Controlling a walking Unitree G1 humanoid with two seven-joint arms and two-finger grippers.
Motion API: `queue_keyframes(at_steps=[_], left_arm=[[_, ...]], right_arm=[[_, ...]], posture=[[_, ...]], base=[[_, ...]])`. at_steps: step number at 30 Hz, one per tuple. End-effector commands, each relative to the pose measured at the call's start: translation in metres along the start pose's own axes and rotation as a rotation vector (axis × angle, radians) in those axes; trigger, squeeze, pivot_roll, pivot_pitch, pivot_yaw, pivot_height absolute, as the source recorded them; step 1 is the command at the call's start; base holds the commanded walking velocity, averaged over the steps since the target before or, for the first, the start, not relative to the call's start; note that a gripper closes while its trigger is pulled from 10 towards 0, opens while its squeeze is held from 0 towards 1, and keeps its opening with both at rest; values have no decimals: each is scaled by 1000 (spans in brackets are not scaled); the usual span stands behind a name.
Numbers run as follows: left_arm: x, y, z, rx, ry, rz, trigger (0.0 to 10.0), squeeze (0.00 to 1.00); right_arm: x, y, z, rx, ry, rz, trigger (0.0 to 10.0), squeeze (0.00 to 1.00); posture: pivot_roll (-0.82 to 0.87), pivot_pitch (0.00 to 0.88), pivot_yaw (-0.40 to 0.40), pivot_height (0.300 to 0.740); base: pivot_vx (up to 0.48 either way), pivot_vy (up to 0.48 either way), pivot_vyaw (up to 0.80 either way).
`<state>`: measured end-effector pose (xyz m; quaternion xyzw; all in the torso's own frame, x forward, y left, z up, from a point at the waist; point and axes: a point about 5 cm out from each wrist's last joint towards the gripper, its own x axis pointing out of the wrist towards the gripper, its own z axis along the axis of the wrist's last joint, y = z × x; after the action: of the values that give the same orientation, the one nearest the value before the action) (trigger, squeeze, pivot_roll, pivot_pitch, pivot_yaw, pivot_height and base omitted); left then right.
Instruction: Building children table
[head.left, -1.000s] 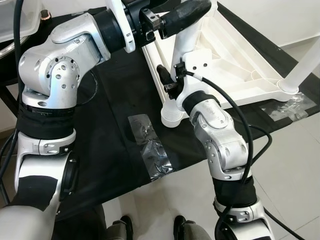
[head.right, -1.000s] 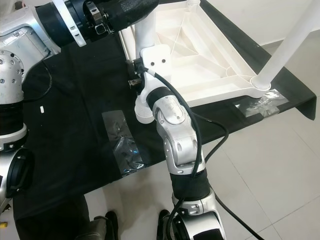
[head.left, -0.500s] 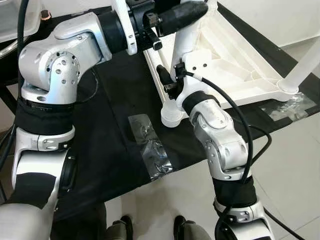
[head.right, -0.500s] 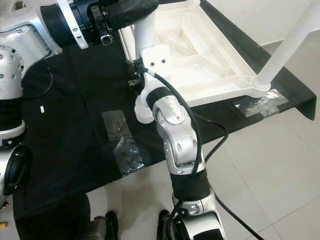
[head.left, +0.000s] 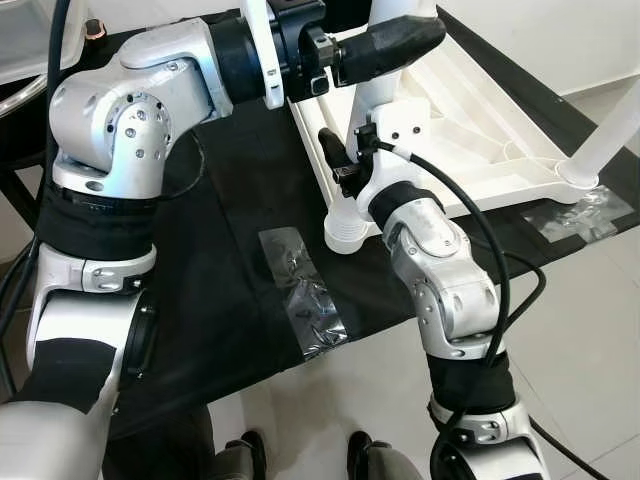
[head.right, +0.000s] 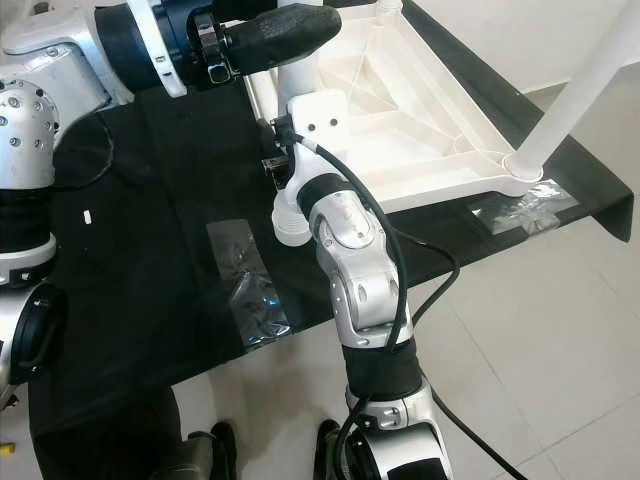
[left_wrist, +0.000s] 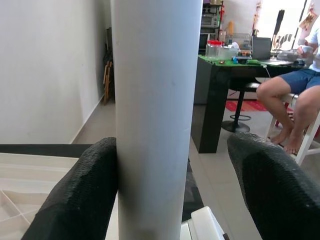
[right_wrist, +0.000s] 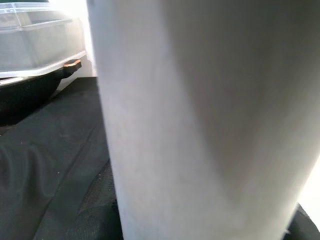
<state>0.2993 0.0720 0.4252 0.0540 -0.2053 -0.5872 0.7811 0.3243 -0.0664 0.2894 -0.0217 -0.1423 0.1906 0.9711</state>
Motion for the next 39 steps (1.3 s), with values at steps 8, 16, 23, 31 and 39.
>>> queue_keyframes(at_steps=[8, 16, 23, 31, 39], left_arm=[[18, -16, 9, 44, 45, -99, 0, 0], [18, -21, 10, 45, 60, -107, 0, 0], [18, -22, 10, 45, 73, -112, 0, 0], [19, -22, 9, 38, 79, -111, 0, 0], [18, -21, 7, 24, 83, -116, 0, 0]], right_arm=[[2, 15, -18, 40, 88, 71, 10000, 0], [3, 15, -17, 42, 87, 73, 10000, 0], [3, 15, -17, 35, 82, 76, 10000, 0], [3, 18, -8, 62, 29, 122, 10000, 1000], [0, 12, 14, 62, -80, 313, 10000, 725]], posture=[[84, 226, -1, 740], [83, 227, -2, 740], [82, 228, -4, 740], [83, 228, -4, 740], [79, 230, 0, 740]], base=[[0, 0, 0], [0, 0, 0], [0, 0, 0], [0, 0, 0], [0, 0, 0]])
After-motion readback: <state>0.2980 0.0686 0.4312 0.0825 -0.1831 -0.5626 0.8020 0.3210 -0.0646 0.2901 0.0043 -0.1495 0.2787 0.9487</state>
